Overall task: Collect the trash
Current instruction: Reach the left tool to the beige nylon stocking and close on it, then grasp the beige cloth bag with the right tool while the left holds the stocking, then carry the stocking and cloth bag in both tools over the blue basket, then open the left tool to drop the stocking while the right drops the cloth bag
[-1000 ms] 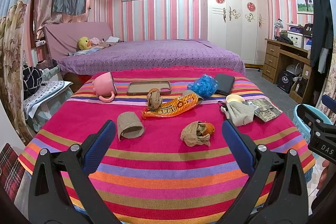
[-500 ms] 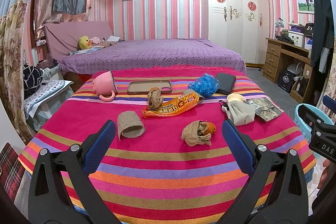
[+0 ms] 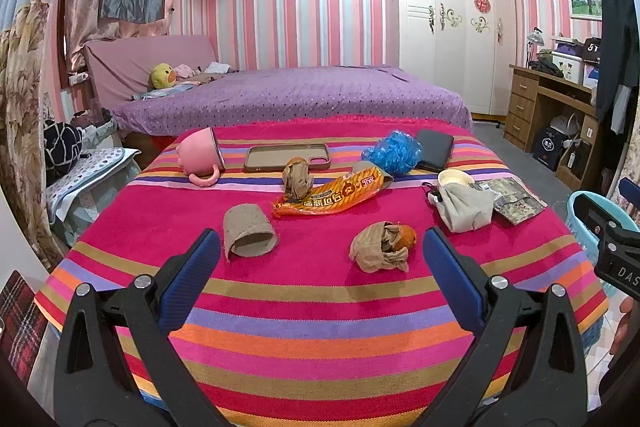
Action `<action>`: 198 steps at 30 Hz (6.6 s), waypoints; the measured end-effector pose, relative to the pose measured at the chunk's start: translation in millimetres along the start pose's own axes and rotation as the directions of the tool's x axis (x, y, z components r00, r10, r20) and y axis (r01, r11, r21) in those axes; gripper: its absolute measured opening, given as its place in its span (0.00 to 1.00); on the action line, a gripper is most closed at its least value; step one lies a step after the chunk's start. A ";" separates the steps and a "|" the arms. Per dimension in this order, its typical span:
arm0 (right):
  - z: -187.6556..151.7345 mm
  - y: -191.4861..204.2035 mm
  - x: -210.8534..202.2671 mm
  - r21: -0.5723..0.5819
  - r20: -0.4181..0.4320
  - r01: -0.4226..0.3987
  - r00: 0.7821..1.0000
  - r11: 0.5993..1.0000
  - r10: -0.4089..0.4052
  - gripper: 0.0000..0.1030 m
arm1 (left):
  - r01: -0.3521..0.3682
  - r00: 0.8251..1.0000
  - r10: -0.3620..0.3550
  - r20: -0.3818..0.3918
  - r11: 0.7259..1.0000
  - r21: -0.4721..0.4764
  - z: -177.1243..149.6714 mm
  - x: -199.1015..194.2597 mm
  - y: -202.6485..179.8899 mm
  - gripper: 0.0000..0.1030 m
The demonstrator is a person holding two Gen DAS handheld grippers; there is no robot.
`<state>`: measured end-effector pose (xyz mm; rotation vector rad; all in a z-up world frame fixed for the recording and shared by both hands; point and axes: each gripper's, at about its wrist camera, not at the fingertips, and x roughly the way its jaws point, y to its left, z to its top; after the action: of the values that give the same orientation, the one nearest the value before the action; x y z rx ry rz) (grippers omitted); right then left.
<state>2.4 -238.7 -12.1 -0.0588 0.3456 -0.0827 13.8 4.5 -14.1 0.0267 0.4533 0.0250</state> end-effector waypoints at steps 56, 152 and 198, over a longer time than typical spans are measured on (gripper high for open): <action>-10.1 -25.3 68.3 0.046 -0.102 0.038 0.994 0.998 -0.033 0.96 | 0.167 0.956 -0.157 -0.248 0.986 0.021 -13.8 103.9 -28.2 0.61; -8.8 -162.2 68.8 0.049 -0.176 -0.025 0.984 0.998 0.033 0.18 | 0.009 0.998 -0.007 -0.058 0.999 0.033 40.6 55.1 -109.9 0.47; -64.8 -322.0 51.8 0.193 -0.244 0.168 0.962 0.967 -0.119 0.18 | 0.425 0.901 -0.379 -0.213 0.872 0.243 6.8 75.5 -431.3 0.66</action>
<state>6.1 -566.6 -67.3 0.1390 0.5634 -0.2726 92.5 -424.4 -54.5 0.2147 0.6132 -0.4563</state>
